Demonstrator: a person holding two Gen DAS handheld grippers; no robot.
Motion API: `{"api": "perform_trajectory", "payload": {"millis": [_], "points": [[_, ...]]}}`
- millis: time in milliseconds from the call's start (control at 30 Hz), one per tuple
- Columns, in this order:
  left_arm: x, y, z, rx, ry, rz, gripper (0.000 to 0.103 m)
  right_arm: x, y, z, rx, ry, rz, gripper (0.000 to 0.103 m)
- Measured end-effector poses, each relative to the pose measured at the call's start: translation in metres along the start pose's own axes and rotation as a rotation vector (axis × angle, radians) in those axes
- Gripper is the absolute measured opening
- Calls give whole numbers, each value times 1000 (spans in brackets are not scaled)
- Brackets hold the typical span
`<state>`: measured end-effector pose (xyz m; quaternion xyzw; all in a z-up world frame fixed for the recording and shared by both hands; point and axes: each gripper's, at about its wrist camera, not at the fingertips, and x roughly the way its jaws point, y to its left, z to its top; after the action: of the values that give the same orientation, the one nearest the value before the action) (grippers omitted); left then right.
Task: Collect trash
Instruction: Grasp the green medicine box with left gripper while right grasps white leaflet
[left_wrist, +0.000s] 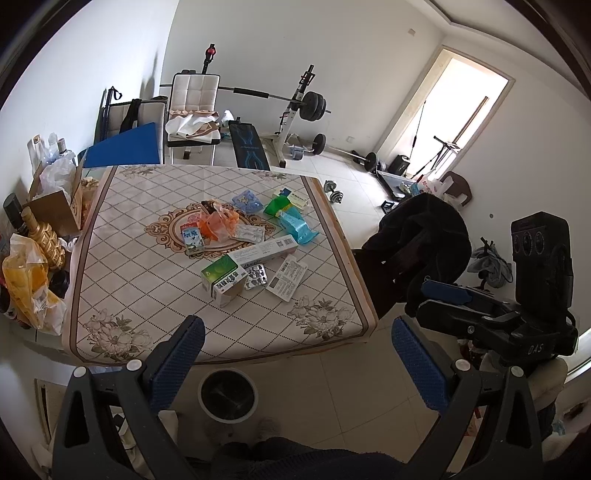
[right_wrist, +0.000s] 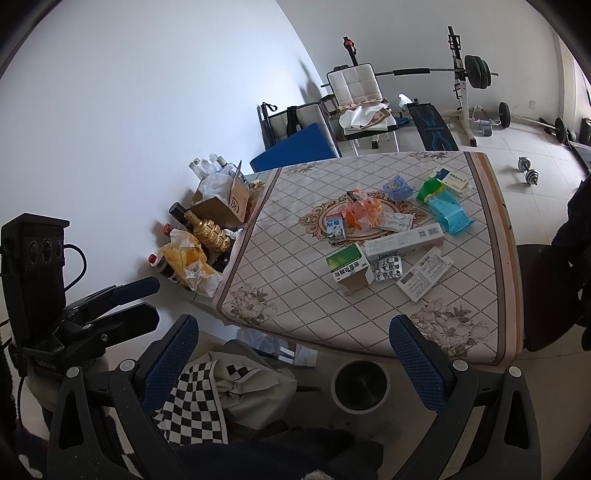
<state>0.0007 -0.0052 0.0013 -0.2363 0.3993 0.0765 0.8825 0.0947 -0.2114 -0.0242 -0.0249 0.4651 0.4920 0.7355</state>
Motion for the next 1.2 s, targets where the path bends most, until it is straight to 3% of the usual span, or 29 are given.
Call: {"api": "perform_trajectory", "payload": {"millis": [100,267,500,733,933,1033,1067,1100,1200], "points": [[4,4,0,1,-4,17,103,3,-2,-2,25,-4,-16,103],[48,29,7,41,-16,268,103,26,-35,4,164,-2,-142,103],[187,80,8,162,210,430,103,116,-141,-6,457,96,-343,103],[338,88,22,394,510,471,103,217,-252,-2,634,255,-444,103],[424,105,32,457,729,477,103,291,-313,16,651,384,-443,103],[451,109,34,467,789,464,102,316,-327,27,652,416,-445,103],[456,110,34,463,798,458,92,327,-328,30,652,429,-439,103],[459,111,35,454,804,451,76,337,-327,34,655,440,-432,103],[458,114,38,426,797,453,77,364,-326,41,698,448,-419,103]]}}
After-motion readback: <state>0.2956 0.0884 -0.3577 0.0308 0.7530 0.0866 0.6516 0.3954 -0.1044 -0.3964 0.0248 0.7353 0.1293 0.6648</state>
